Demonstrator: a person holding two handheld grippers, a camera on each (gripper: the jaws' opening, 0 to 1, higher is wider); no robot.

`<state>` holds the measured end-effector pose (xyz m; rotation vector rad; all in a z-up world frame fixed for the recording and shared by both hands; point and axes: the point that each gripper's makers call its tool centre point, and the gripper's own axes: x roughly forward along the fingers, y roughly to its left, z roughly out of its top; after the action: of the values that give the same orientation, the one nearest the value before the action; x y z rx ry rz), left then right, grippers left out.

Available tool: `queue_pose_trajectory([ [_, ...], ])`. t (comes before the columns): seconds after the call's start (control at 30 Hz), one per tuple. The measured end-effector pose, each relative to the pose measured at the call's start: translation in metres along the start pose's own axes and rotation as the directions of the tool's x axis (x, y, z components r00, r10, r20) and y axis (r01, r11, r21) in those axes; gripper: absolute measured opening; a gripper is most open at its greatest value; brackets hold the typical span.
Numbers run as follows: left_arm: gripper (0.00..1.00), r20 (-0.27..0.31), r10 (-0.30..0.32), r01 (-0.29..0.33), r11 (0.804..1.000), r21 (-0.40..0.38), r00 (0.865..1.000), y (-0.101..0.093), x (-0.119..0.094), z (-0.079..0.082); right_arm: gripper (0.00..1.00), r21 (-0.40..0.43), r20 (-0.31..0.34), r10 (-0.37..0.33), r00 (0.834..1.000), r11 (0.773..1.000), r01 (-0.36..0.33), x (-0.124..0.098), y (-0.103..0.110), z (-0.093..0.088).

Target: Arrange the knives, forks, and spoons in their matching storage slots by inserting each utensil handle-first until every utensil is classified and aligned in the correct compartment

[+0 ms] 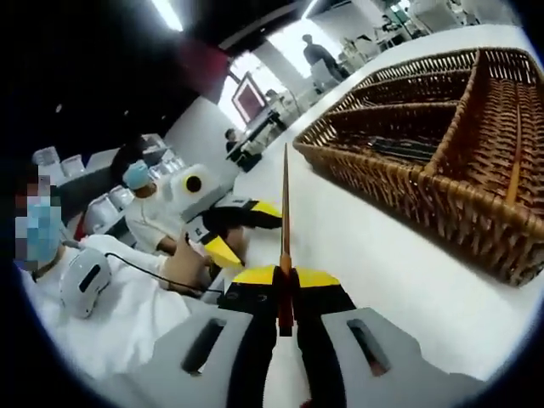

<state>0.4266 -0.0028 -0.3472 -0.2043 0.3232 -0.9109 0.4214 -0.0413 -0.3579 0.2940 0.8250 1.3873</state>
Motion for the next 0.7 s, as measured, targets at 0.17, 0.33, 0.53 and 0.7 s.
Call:
queue_pose_trajectory([
  [0.17,0.34,0.053,-0.030,0.036,0.994,-0.101,0.998,-0.002,0.005,0.008,0.05,-0.006,0.042,0.035,0.999,0.999,-0.035,-0.002,0.009,0.004],
  [0.33,0.32,0.108,-0.036,0.055,0.983,-0.177,0.993,0.000,0.007,0.017,0.05,-0.001,0.067,0.058,0.996,0.998,-0.058,-0.003,0.014,0.005],
  [0.53,0.25,0.155,-0.056,0.093,0.965,-0.246,0.986,-0.003,0.010,0.025,0.05,0.000,0.092,0.089,0.992,0.996,-0.090,-0.004,0.019,0.004],
  [0.7,0.13,0.177,-0.069,0.118,0.952,-0.282,0.982,-0.005,0.009,0.027,0.05,-0.005,0.104,0.103,0.989,0.995,-0.103,-0.003,0.023,0.005],
])
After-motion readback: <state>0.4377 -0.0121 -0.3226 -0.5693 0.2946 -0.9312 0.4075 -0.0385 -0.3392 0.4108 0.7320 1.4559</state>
